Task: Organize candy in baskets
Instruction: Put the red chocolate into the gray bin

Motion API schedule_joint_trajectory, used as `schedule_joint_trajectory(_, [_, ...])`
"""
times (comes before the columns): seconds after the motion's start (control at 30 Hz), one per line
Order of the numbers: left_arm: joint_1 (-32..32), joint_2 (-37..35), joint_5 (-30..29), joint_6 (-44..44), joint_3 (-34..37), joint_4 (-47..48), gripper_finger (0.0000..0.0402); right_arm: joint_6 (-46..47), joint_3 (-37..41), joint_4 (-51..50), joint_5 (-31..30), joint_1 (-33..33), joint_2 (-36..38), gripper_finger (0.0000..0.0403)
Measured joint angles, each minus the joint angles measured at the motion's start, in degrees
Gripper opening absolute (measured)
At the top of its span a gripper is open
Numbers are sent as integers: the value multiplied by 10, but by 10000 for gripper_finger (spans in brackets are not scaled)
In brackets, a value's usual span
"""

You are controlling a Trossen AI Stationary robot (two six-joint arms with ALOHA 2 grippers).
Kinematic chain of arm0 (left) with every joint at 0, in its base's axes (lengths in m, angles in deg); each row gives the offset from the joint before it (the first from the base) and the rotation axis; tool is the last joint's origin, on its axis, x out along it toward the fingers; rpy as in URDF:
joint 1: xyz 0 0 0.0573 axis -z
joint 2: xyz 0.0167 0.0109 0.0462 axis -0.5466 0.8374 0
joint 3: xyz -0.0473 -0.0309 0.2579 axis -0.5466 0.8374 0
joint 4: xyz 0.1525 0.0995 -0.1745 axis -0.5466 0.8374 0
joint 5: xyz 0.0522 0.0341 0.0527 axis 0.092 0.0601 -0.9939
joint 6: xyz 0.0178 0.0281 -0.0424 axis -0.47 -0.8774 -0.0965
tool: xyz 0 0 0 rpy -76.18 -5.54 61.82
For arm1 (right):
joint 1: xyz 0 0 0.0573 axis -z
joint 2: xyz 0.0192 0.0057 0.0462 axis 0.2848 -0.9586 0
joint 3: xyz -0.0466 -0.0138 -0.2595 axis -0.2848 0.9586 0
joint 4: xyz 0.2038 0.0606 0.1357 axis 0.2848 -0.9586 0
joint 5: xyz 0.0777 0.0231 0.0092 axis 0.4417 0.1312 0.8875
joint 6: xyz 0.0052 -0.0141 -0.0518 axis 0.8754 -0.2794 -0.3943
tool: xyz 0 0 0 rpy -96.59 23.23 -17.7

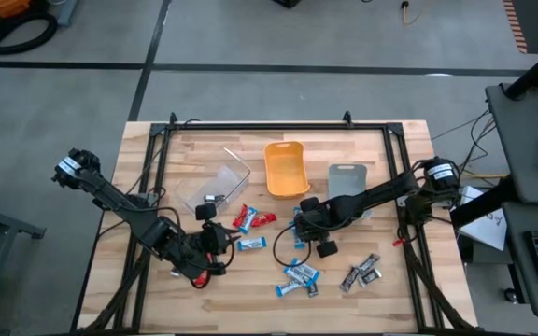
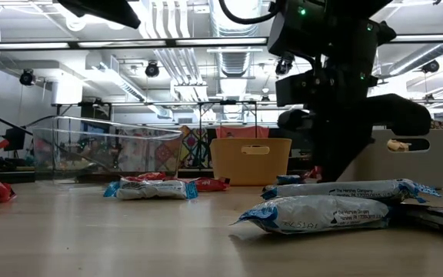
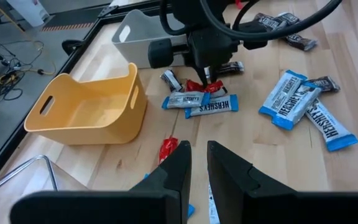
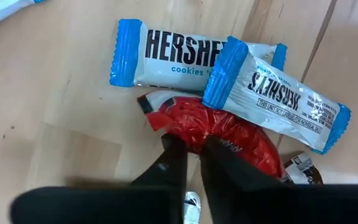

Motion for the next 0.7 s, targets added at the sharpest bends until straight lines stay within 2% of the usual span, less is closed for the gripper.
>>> schedule_joint_trajectory(0.13, [0,3,0,2,0,0,37,2,1,-2,4,0,9,10])
schedule_joint_trajectory(0.57, [0,3,0,12,0,-1,37,5,-26,-10,2,0,86,9])
schedule_joint_trajectory(0.7, [0,3,0,12,0,-1,37,16,-37,-33,-48,0,121,9])
